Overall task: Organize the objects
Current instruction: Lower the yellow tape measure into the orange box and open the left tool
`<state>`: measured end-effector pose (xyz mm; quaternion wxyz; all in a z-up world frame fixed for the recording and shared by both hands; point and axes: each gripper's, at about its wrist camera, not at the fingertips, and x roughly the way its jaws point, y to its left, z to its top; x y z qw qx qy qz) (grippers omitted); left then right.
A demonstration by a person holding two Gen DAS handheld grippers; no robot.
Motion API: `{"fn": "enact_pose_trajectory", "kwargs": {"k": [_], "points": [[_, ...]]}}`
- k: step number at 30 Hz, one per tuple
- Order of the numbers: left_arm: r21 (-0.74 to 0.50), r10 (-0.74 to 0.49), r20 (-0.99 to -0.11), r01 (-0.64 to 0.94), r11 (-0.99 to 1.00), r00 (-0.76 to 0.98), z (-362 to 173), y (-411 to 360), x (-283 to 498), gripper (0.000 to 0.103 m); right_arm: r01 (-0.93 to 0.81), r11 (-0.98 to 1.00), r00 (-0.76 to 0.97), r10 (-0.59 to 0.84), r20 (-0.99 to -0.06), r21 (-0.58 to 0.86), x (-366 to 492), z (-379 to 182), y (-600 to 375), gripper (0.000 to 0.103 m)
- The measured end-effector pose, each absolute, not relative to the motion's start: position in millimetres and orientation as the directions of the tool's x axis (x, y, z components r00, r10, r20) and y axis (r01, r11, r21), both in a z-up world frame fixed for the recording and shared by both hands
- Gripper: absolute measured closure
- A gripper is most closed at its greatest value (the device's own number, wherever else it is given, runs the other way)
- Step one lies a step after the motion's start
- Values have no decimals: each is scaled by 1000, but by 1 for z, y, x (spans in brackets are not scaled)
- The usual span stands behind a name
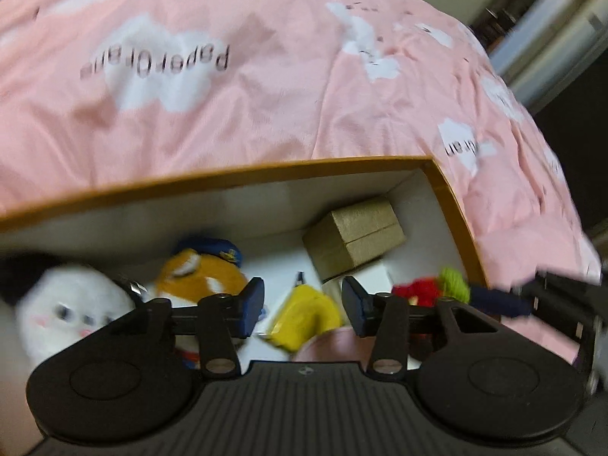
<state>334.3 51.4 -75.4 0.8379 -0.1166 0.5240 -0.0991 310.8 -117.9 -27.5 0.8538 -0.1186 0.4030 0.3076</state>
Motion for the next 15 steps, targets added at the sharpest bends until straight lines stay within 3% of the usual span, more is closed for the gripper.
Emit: {"fn": "enact_pose_trajectory", "kwargs": {"k": [7,12,15], "points": [[63,-82,-865,268,961,495,-59,41,309,52,-643,764,476,459,-751,59,311,-24,-111,55],[155,-19,-865,302,941,502,-76,33,301,52,-675,737,467,470,-749,42,317,-27,-95,55],[135,-23,-863,275,952,505,-82,39,303,51,-691,723,465,468,-752,23,324,-30,-86,55]]}}
